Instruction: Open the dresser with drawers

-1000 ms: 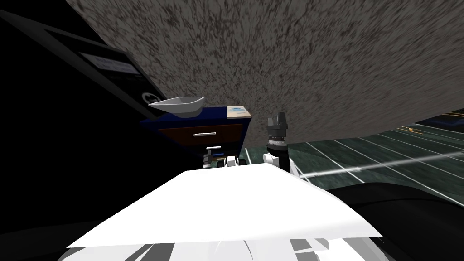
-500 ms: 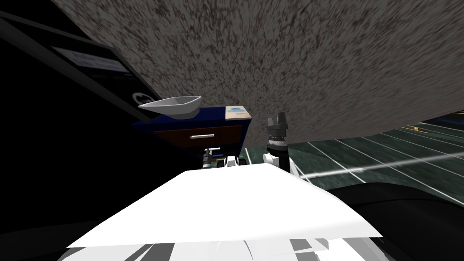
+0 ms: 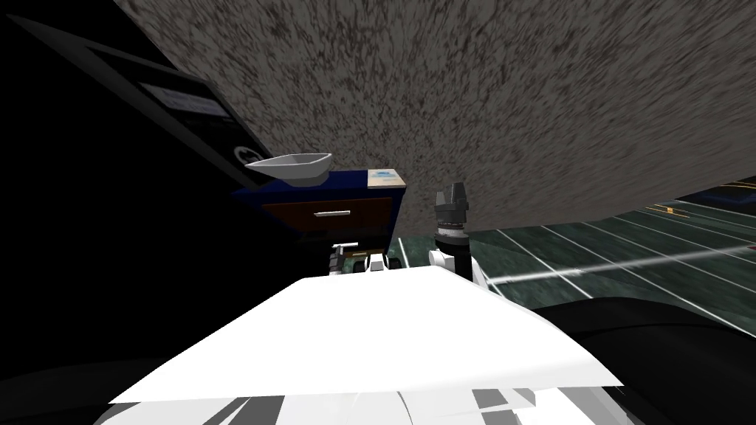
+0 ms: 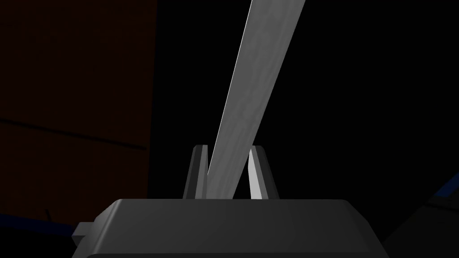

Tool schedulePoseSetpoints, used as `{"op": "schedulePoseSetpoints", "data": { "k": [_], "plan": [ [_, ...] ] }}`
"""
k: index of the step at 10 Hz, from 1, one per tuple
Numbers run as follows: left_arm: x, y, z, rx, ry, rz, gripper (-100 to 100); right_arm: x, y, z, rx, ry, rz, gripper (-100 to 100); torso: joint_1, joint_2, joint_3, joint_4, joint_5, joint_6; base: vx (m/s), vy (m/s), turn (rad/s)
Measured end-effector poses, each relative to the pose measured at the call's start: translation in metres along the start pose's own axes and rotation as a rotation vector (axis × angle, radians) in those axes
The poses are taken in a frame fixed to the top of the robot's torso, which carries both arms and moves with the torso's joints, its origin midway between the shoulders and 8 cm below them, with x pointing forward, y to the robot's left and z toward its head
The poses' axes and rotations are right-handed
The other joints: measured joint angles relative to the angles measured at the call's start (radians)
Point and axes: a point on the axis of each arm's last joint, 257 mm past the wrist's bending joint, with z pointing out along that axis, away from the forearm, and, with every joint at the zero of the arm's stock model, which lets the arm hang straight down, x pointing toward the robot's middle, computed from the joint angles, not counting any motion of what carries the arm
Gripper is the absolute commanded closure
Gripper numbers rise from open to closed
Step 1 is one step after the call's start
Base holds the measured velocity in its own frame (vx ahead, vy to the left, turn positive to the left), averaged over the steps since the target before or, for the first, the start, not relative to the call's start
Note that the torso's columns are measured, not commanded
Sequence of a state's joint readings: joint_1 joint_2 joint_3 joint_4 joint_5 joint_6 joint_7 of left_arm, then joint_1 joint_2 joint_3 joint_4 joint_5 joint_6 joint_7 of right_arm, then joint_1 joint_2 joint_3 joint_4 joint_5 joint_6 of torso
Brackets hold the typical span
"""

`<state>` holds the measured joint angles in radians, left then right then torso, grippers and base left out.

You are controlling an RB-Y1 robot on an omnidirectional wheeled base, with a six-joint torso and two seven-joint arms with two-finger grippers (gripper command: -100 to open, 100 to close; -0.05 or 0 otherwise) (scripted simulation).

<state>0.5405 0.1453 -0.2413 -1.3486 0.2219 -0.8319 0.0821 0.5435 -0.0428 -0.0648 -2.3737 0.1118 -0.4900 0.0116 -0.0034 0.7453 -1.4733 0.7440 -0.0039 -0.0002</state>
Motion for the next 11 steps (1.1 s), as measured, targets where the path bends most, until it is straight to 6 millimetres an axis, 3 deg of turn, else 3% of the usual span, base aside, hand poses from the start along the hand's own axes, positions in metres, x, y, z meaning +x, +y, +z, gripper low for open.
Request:
{"op": "schedulePoseSetpoints", "data": {
  "k": [1, 11],
  "plan": [
    [-0.001, 0.003, -0.003, -0.010, -0.002, 0.001, 100, 0.000, 0.000, 0.000, 0.000, 0.000, 0.000, 0, 0.000, -0.007, -0.003, -0.002, 0.000, 0.000, -0.135, -0.019, -0.078],
    [-0.029, 0.013, 0.082, 0.022, -0.007, 0.003, 100, 0.000, 0.000, 0.000, 0.000, 0.000, 0.000, 0, 0.007, -0.011, -0.004, -0.011, 0.008, 0.000, -0.134, -0.014, -0.035]
  ]
}}
